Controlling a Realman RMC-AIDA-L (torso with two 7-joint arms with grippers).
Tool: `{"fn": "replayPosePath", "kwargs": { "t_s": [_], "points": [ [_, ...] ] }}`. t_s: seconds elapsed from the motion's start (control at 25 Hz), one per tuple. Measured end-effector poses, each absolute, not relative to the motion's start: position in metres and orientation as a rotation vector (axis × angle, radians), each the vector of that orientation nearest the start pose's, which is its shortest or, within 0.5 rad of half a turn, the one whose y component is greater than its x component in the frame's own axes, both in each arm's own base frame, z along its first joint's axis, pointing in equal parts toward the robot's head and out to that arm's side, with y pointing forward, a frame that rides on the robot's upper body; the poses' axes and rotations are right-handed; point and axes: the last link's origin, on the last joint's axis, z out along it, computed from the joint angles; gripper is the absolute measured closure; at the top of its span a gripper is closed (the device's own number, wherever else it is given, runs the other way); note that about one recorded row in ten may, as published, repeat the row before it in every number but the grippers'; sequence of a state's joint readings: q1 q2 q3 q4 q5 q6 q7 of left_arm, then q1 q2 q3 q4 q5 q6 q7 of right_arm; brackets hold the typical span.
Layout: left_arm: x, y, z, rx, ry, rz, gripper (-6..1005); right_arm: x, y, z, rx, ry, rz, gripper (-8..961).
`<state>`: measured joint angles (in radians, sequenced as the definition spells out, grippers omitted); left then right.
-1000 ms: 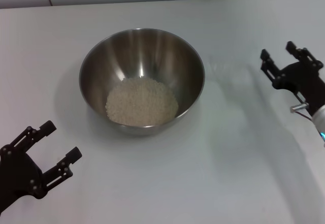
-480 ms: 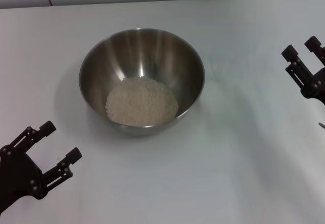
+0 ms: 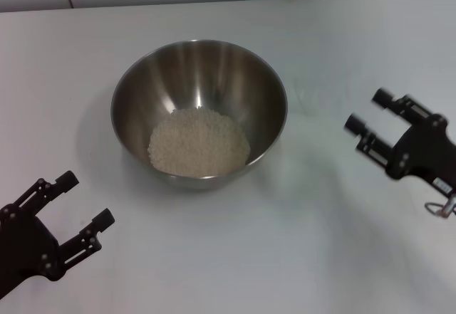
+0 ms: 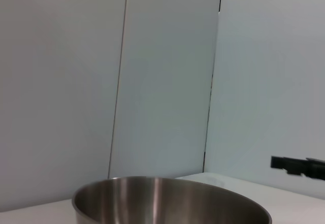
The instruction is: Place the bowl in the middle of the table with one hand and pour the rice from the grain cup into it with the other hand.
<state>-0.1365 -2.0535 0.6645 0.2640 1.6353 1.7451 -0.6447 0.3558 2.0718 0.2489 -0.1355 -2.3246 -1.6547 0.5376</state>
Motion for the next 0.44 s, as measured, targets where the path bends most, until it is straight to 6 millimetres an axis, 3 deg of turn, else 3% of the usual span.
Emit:
{"fn": "replayPosePath", "kwargs": {
  "t_s": [0.08,0.44],
  "points": [
    [-0.3400,0.1831,-0.0112,-2.290,-0.448,-0.993,183,0.3216,0.2428,-0.0214,-2.255,0.359,0.948,306],
    [-0.3406,0.1845,-0.0091,-2.294,-0.438,-0.987,183,0.3213,0.2401,-0.0203,-2.382,0.277,0.900,306]
  ]
}}
